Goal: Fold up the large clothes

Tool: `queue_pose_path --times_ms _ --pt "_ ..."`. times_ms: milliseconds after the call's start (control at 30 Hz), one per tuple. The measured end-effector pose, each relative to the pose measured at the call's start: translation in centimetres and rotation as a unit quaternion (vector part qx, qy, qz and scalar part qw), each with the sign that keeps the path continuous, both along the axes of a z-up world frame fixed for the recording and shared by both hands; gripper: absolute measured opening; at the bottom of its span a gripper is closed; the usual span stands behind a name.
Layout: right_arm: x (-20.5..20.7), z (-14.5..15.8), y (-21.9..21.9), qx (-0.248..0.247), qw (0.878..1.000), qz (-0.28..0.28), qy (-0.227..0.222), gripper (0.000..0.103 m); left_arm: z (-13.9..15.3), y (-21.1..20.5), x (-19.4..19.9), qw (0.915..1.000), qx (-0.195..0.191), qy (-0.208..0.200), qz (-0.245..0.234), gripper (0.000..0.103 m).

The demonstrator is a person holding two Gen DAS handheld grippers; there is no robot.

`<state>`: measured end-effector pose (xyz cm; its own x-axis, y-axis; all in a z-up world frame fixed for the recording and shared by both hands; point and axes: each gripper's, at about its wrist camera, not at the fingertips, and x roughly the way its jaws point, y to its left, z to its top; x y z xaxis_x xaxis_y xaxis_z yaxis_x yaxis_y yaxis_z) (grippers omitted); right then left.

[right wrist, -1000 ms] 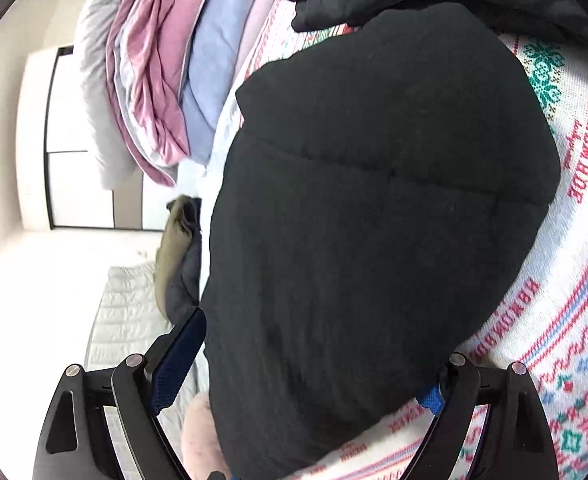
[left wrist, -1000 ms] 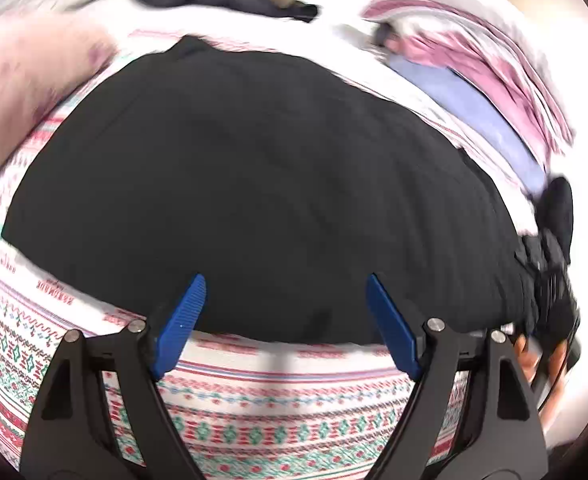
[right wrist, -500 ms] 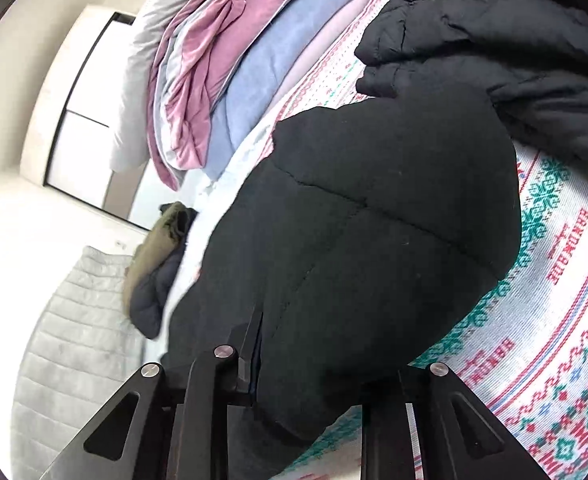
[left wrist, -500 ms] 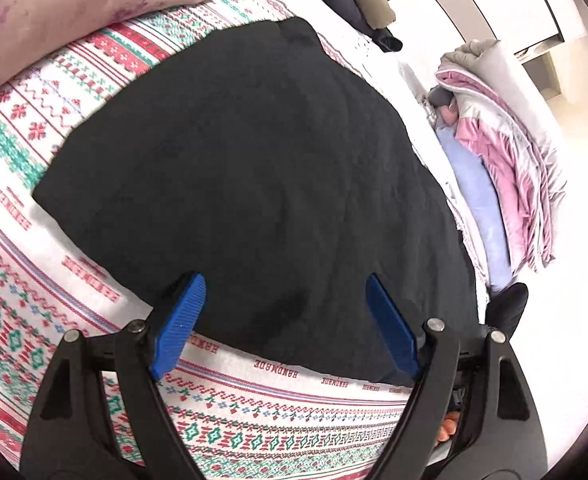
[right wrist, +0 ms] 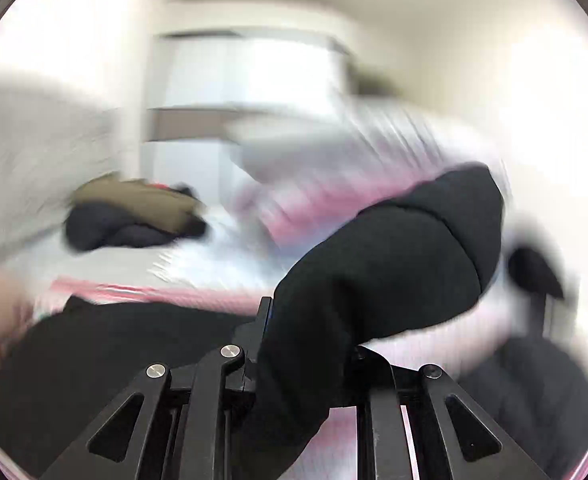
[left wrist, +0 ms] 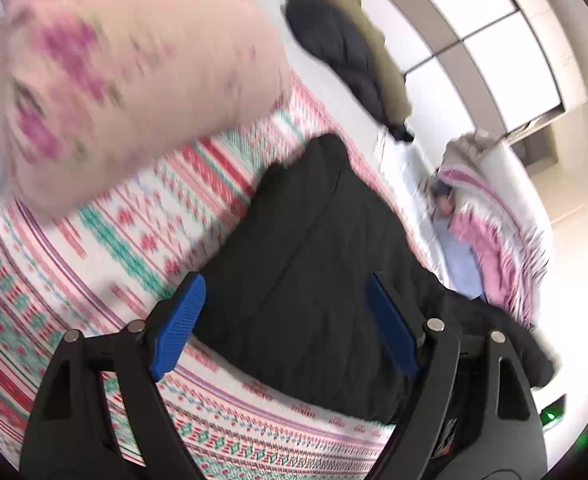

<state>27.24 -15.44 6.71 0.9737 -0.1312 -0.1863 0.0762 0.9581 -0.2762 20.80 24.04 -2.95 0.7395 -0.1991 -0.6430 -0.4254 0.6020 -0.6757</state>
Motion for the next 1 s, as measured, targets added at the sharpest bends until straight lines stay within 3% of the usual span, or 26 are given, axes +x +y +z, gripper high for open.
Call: queue_pose_path --times_ms 67,133,200,300,333,400,533,600,633,667,733,867,933,1000 --pt "-1.4 -0.3 7.8 -0.119 0.989 0.082 -0.025 0.019 0.1 1.2 -0.4 0.9998 -0.011 -0.010 0.012 0.083" --pt "-3.0 -3.2 15.0 -0.238 0.957 0.165 -0.023 0.019 -0.2 2.8 -1.0 0.9989 -0.034 -0.018 0.028 0.083" --pt "-4.2 -8.5 21.1 -0.335 0.915 0.225 0.011 0.019 -0.8 4.1 -1.4 0.9974 -0.055 -0.016 0.043 0.083" --pt "-3.6 -14.7 25.0 -0.344 0.897 0.256 0.107 0.021 -1.4 5.6 -2.1 0.9952 -0.076 -0.017 0.060 0.083" --pt "-3.3 -16.4 25.5 -0.340 0.895 0.256 0.133 0.023 -1.5 6.0 -2.3 0.9947 -0.080 -0.018 0.062 0.083" --pt "-3.6 -17.5 25.3 -0.322 0.906 0.244 0.127 0.025 -1.7 6.0 -2.2 0.9945 -0.087 -0.019 0.056 0.083" --pt "-4.2 -15.7 23.1 -0.279 0.908 0.281 0.136 0.032 -1.9 4.8 -0.8 0.9971 -0.073 0.005 0.020 0.083" --pt "-4.7 -14.3 22.2 -0.271 0.905 0.291 0.152 0.047 -2.1 3.2 0.4 0.9983 -0.051 0.027 -0.010 0.083" --pt "-5.2 -13.8 21.7 -0.265 0.903 0.297 0.161 0.063 -2.1 2.6 0.7 0.9982 -0.045 0.033 -0.022 0.083" --pt "-5.8 -13.2 20.8 -0.256 0.899 0.311 0.171 0.071 -2.3 2.0 1.0 0.9980 -0.039 0.038 -0.033 0.083" --pt "-7.0 -12.4 19.5 -0.250 0.897 0.322 0.170 0.073 -2.5 0.7 1.6 0.9968 -0.032 0.049 -0.054 0.083" --pt "-9.1 -11.5 14.2 -0.250 0.913 0.291 0.142 0.074 -2.8 -0.6 2.2 0.9961 -0.009 0.062 -0.062 0.083" --pt "-8.9 -11.0 10.6 -0.193 0.930 0.274 0.151 0.075 -2.9 -0.8 2.3 0.9958 -0.004 0.065 -0.064 0.083" --pt "-7.7 -10.8 7.0 -0.131 0.938 0.258 0.191 0.075 -3.3 -0.4 2.1 0.9962 -0.020 0.064 -0.056 0.083"
